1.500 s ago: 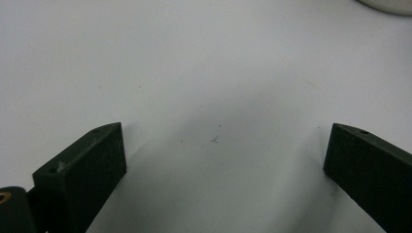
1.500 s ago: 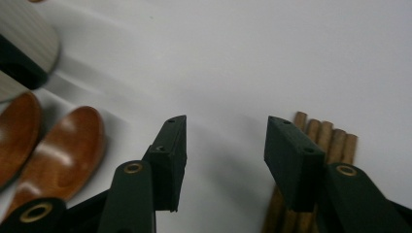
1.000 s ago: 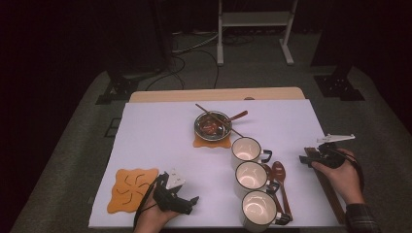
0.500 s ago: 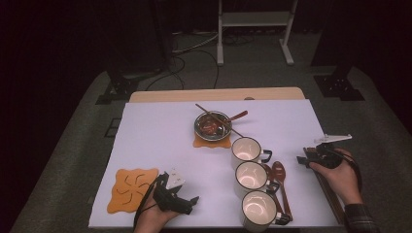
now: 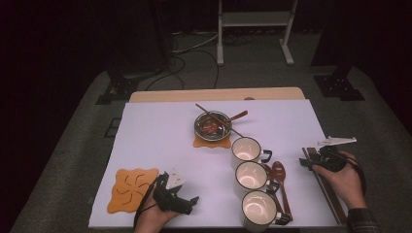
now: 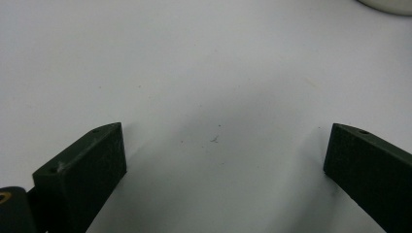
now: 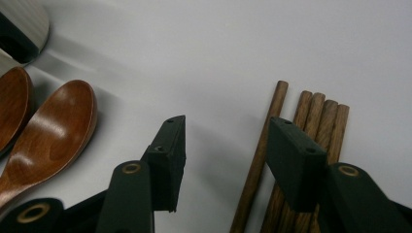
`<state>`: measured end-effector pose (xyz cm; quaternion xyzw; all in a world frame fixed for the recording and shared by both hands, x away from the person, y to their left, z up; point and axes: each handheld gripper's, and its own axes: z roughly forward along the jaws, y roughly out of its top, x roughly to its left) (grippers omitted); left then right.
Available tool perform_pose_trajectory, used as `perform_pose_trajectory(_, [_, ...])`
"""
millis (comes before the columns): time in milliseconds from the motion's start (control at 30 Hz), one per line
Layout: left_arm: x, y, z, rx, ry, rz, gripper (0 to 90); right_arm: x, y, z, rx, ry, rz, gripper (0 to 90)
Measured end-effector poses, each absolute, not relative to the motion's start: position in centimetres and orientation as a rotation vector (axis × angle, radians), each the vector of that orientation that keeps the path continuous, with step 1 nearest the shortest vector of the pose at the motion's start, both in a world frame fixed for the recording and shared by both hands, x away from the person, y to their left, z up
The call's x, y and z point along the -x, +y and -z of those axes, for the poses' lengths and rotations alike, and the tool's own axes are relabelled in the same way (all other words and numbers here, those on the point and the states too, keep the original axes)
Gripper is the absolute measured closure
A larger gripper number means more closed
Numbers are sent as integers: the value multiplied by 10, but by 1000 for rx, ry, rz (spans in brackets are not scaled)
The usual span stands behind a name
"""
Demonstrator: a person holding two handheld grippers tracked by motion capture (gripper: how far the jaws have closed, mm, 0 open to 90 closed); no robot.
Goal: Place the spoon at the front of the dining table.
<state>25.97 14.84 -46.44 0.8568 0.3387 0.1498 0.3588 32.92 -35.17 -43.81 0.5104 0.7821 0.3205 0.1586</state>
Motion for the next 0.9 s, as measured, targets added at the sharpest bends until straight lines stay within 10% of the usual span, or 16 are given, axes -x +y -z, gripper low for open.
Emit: perform_pose_trajectory(900, [-260, 148, 464, -2210, 874, -386, 5, -322, -348, 446, -1446, 2270, -879, 466])
